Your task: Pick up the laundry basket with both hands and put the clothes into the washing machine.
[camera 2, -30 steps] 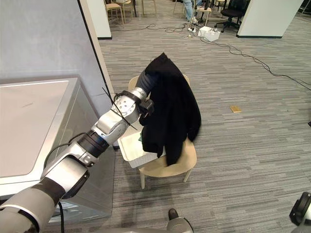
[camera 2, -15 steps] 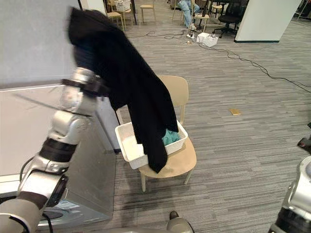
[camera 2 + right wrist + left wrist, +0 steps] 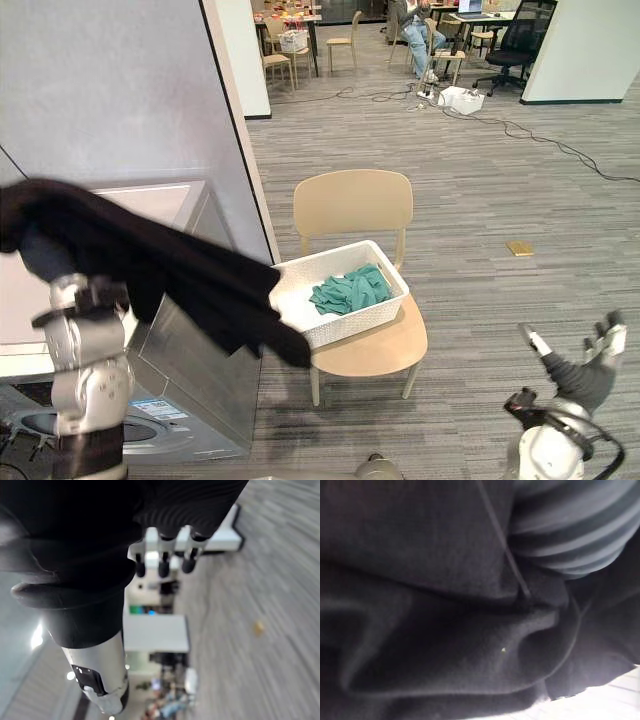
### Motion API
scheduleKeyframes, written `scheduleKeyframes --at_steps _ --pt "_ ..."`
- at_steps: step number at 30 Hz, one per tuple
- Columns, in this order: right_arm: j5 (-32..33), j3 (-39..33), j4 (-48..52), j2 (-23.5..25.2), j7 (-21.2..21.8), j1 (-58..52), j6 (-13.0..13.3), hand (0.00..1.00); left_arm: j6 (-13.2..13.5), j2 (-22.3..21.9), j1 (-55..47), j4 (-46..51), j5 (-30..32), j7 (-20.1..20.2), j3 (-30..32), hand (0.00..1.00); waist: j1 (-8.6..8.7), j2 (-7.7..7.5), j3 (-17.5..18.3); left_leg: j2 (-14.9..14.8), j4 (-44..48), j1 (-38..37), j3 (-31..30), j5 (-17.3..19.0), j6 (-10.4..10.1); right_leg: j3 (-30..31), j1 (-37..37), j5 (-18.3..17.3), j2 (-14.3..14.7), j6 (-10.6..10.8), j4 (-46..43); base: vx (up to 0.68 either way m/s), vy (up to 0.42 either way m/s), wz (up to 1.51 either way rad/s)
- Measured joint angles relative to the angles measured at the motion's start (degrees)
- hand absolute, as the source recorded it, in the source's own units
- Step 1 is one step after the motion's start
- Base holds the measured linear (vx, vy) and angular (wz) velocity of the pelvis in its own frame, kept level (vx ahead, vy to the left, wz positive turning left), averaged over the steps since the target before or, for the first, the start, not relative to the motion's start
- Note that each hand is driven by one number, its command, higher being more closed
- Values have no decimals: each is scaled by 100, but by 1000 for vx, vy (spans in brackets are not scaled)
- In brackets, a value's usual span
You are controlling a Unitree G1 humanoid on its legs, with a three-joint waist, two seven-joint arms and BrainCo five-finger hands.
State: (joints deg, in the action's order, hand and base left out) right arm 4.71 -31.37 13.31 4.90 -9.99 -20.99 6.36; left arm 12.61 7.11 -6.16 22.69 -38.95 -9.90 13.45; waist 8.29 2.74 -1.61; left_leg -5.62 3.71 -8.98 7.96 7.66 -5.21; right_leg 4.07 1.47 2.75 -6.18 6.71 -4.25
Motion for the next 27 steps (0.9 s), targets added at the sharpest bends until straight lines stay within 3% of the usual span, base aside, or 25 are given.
scheduleKeyframes --at_steps 5,9,13,15,18,19,21,23,24,27 --pt "385 562 -128 243 250 -634 32 0 -24 -569 -1033 617 -76 386 -304 100 -138 90 -41 -44 26 2 -7 19 24 -62 -59 -29 1 -23 -5 -25 -14 6" --pt "651 1262 -428 315 529 -914 145 0 -49 -933 -1848 717 -81 593 -458 100 -150 134 -179 -208 458 77 -107 200 7 -206 -11 -362 70 -104 -569 -19 -56 18" --pt "647 1771 -928 255 645 -929 176 0 -108 -980 -2256 718 -80 632 -625 100 -412 74 -277 -421 862 506 -576 349 -6 -683 100 -623 201 -244 -924 -54 -144 63" --pt "646 1944 -1176 237 645 -877 187 0 -130 -982 -2435 718 -81 650 -709 100 -461 9 -367 -442 926 816 -811 281 106 -1135 253 -828 108 -335 -1250 -61 -182 115" --pt "604 2058 -1344 196 641 -793 118 0 -260 -971 -2481 702 -100 709 -707 100 -568 -179 -458 -580 790 1102 -506 250 450 -1657 492 -1046 -153 -481 -1652 -36 -137 101" --pt "591 2092 -1400 173 644 -722 95 0 -286 -979 -2443 708 -99 742 -741 100 -603 -218 -574 -765 1358 1302 -213 298 447 -1867 501 -1075 -322 -546 -1783 -50 -35 93" --pt "586 2099 -1438 -8 638 -574 6 0 -359 -1055 -2430 697 -136 763 -916 100 -612 -124 -689 -1007 2538 1630 147 408 647 -2214 485 -1194 -463 -580 -2031 -74 2 93" --pt "579 2120 -1426 -20 636 -472 -26 0 -381 -1140 -2335 688 -141 849 -1106 100 -605 -47 -662 -1328 3427 1485 621 626 967 -2536 409 -1243 -686 -521 -2167 -93 112 80" --pt "584 2133 -1419 -5 630 -472 -25 0 -393 -1140 -2285 681 -142 856 -1153 100 -598 -56 -662 -1436 3531 1405 690 632 973 -2623 363 -1229 -751 -499 -2163 -105 180 91" --pt "602 2099 -1420 27 495 -469 -24 0 -402 -1142 -1945 586 -142 848 -1319 100 -582 -62 -596 -2157 3373 1109 895 591 930 -3127 257 -1046 -1094 -223 -2014 -78 308 113"
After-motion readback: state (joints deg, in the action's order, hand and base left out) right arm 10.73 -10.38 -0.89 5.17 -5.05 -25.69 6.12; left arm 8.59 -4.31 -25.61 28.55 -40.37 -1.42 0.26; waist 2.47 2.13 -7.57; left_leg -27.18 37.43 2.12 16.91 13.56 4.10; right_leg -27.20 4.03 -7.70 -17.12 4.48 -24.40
